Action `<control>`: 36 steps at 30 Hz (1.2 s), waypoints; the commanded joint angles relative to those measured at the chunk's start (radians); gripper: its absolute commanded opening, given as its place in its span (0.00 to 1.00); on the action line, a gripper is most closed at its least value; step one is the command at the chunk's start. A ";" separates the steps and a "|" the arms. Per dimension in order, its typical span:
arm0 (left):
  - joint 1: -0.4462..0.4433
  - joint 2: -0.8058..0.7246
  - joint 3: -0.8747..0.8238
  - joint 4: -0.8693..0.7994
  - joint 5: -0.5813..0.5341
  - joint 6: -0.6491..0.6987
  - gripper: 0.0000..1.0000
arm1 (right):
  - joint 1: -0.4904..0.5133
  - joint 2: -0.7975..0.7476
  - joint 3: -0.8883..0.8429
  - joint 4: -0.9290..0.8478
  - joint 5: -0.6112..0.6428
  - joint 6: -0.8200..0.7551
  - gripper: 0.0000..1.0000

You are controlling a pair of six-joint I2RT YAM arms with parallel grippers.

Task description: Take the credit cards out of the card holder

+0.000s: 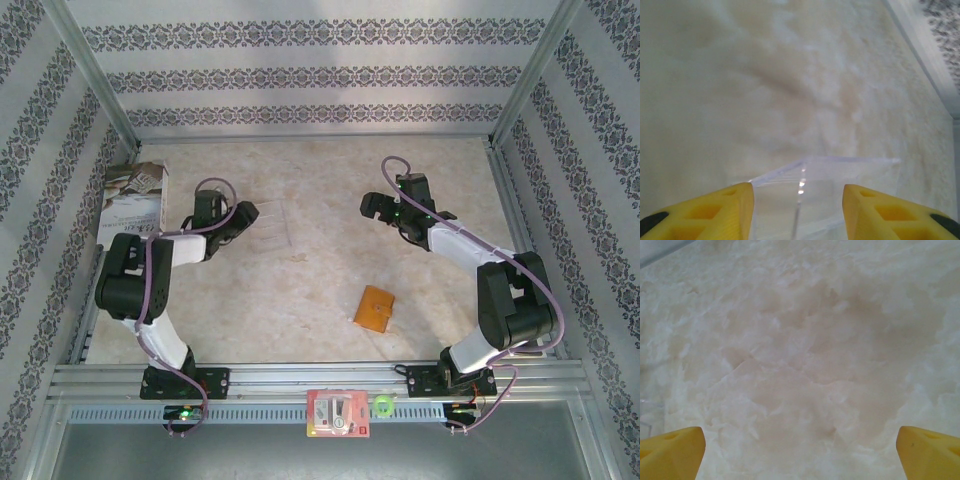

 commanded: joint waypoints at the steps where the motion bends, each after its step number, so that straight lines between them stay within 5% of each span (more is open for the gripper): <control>1: -0.050 0.053 0.097 -0.023 0.109 0.080 0.51 | 0.045 0.023 0.028 -0.009 -0.032 -0.017 0.95; 8: -0.168 0.116 0.169 -0.029 0.106 0.044 0.48 | 0.080 0.069 0.039 0.040 -0.083 0.064 0.87; 19: -0.315 0.048 0.011 0.157 0.004 -0.174 0.49 | 0.206 0.112 0.032 0.063 -0.037 0.329 0.73; 27: -0.318 -0.149 -0.056 0.015 -0.126 -0.109 0.58 | 0.243 0.175 0.110 -0.041 -0.013 0.331 0.52; 36: -0.248 -0.241 -0.106 -0.033 -0.101 -0.078 0.71 | 0.265 0.197 0.141 -0.150 -0.021 0.262 0.41</control>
